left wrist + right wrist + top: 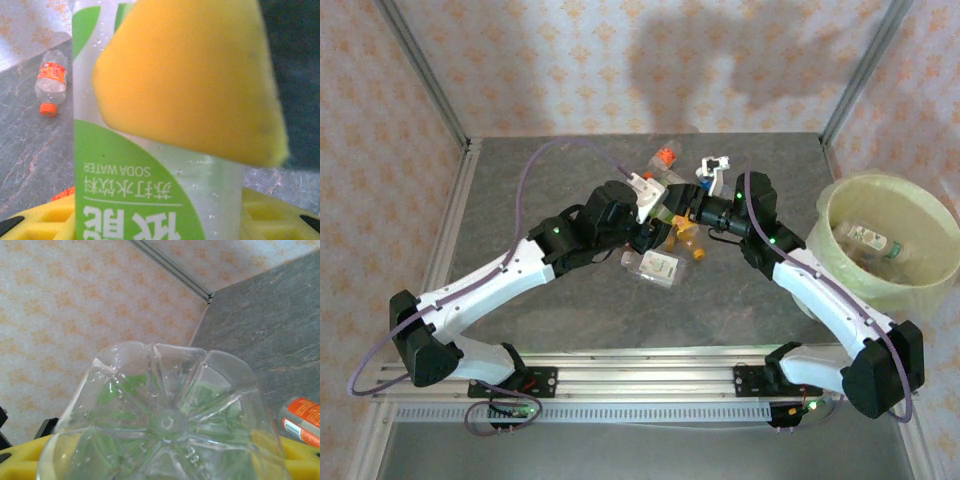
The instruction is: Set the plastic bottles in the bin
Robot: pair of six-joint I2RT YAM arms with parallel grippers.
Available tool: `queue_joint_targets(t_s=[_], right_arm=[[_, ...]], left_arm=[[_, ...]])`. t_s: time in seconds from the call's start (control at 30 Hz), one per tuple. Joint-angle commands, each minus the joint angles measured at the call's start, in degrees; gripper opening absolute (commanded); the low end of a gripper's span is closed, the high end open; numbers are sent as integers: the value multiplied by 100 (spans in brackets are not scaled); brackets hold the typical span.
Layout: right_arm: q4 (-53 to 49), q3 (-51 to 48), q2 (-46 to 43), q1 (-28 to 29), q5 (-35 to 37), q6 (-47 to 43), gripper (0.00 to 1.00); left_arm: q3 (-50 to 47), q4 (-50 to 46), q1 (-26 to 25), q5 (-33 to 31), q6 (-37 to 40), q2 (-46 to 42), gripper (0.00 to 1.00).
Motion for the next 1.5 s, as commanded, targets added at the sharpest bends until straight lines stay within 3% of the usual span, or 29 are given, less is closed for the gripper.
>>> queue_joint_targets(t_s=[0.0, 0.23, 0.43, 0.67, 0.83, 0.93, 1.2, 1.3, 1.47], right_arm=[[-89, 181, -202, 19, 236, -194, 55], [-187, 171, -353, 9, 720, -331, 39], [-1450, 584, -800, -206, 2190, -891, 36], [-3654, 2019, -1098, -1363, 3282, -1967, 36], [-4303, 2777, -1172, -1914, 4043, -2540, 35], [-4529, 3149, -1148, -2129, 4459, -2811, 34], [-5339, 4103, -909, -2208, 6577, -3870, 33], [-5480, 4089, -915, -2208, 7070, -4089, 32], [-5661, 3982, -765, -2272, 8609, -4529, 32]], left_arm=[[167, 0, -24, -212, 0, -10, 26], [99, 211, -24, -270, -150, -75, 57], [-197, 702, 97, 84, -444, -452, 100], [-1066, 1353, 323, -1267, -1035, -1201, 100], [-1422, 1167, 672, -2008, -1766, -1521, 100], [-1744, 1284, 889, -2093, -2187, -1721, 100], [-2074, 1257, 1167, -2549, -2718, -1931, 100], [-1936, 1081, 1171, -2550, -2718, -1817, 100], [-1842, 834, 1171, -2854, -2962, -1716, 100]])
